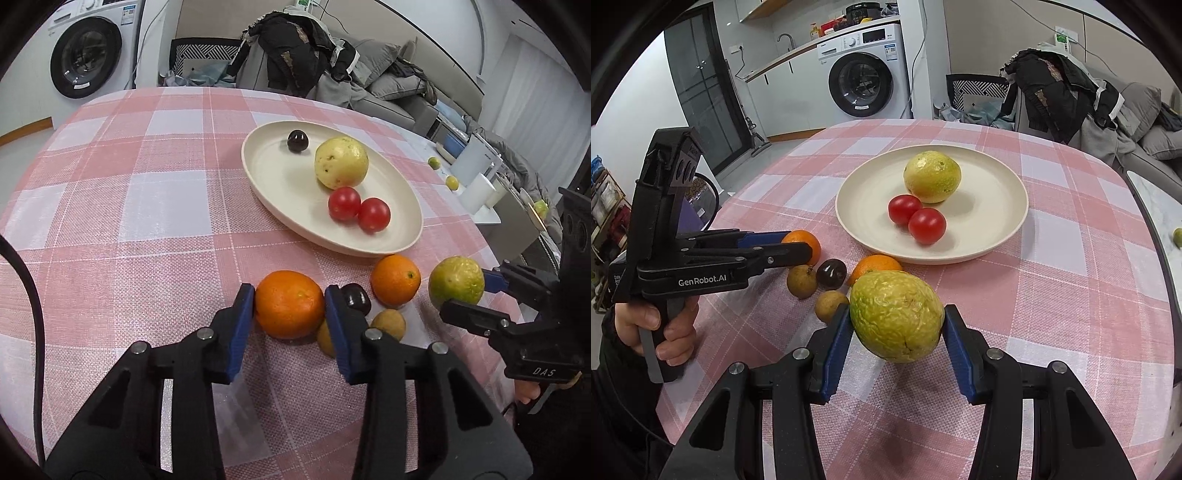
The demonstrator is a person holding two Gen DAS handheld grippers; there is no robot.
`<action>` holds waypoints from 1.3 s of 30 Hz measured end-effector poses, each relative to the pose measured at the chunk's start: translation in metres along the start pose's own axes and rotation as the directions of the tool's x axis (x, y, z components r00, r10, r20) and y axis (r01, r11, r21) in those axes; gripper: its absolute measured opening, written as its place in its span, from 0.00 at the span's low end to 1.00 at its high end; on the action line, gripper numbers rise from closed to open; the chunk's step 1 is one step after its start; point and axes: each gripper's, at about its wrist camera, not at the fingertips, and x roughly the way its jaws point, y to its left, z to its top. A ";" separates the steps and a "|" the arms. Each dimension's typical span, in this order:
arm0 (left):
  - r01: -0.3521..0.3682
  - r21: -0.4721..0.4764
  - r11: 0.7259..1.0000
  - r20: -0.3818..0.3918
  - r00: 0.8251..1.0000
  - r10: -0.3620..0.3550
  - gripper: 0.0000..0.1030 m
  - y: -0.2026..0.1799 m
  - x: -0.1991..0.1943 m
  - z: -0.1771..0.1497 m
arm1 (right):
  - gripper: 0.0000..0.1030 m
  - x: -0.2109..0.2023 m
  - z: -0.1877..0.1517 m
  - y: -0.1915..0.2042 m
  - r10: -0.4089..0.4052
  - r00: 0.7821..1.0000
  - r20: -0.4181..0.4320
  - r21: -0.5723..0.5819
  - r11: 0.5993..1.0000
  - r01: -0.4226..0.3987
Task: Organize fruits
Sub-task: 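Lift the guava with the right tool while the left tool grasps an orange, then carry the guava onto the plate and open the right tool while the left tool places its orange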
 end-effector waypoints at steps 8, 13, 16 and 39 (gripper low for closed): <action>-0.050 -0.003 0.999 0.026 0.998 0.050 0.34 0.003 -0.006 0.000 | 0.49 0.001 0.001 -0.003 -0.005 1.000 0.007 0.009 1.000 0.005; -0.072 0.016 0.997 0.056 0.996 0.071 0.34 0.000 -0.013 0.001 | 0.49 -0.002 0.002 -0.010 -0.018 0.999 0.030 0.028 0.999 0.017; -0.065 0.025 0.998 0.080 0.995 0.063 0.34 -0.003 -0.020 0.002 | 0.49 -0.006 0.003 -0.016 -0.025 0.999 0.048 0.051 0.998 0.023; -0.067 0.068 0.995 0.198 0.979 0.052 0.34 -0.030 -0.040 0.036 | 0.49 -0.033 0.039 -0.042 -0.106 0.978 0.180 0.113 0.990 0.087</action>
